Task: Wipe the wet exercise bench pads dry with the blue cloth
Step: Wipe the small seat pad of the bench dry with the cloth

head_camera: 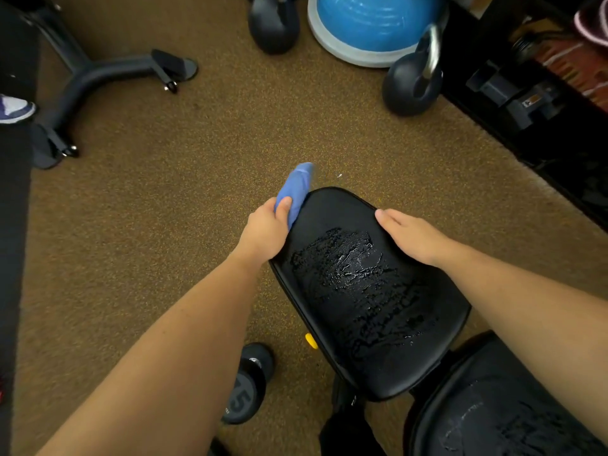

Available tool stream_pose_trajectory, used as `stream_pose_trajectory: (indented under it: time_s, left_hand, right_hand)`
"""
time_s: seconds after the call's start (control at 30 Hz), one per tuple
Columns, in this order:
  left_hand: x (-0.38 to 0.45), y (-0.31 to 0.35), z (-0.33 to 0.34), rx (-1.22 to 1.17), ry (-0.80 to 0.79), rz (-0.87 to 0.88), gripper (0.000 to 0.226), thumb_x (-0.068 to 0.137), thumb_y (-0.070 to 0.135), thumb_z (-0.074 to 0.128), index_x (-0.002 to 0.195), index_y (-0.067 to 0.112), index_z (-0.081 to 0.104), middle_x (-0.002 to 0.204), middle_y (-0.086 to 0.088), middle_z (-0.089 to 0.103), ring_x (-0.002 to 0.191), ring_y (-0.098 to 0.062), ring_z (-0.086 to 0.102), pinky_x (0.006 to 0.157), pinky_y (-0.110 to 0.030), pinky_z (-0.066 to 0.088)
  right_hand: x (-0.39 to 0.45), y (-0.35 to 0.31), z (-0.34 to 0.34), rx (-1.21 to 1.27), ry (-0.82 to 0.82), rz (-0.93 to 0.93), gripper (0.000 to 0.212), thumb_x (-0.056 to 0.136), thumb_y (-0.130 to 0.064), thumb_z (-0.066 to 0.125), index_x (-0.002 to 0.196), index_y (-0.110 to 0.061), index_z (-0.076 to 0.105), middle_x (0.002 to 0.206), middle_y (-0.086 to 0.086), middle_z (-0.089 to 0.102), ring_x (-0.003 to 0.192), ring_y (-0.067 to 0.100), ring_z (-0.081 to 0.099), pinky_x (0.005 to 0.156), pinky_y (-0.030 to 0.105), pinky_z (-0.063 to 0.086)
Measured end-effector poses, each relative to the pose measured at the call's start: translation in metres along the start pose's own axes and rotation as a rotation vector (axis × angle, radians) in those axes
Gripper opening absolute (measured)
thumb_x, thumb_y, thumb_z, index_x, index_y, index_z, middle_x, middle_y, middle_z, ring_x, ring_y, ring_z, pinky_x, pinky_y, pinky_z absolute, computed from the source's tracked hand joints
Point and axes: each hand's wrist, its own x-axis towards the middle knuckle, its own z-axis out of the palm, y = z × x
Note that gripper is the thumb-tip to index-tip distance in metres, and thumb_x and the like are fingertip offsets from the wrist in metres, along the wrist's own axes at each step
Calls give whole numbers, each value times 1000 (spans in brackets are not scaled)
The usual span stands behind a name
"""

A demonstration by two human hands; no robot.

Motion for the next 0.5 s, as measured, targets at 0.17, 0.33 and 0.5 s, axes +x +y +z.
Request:
stream_pose_trajectory:
  time_s: [0.17, 0.33, 0.5]
  left_hand:
    - [-26, -8, 3, -165, 64, -56, 41, 106, 45, 34, 113, 14, 59, 106, -1, 64, 103, -25, 58, 84, -36, 40]
    - [-83, -20, 36, -327, 162, 68, 51, 107, 25, 40, 156, 20, 24, 153, 5, 33, 141, -14, 31, 115, -29, 25]
    - [-122, -9, 67, -351, 182, -45, 73, 105, 28, 44, 159, 22, -5, 165, -3, -10, 152, -16, 2, 109, -19, 9]
  right_hand:
    - [-21, 24, -2, -1, 36, 81, 74, 92, -79, 18, 149, -38, 40, 155, -8, 42, 143, 21, 37, 118, 45, 26]
    - [-39, 25, 4, -62, 102, 103, 59, 97, -71, 16, 130, -34, 48, 136, 7, 57, 122, 31, 53, 97, 45, 39]
    - [-44, 20, 9, -118, 159, 87, 57, 98, -68, 15, 127, -30, 46, 134, 9, 56, 119, 32, 54, 94, 47, 42]
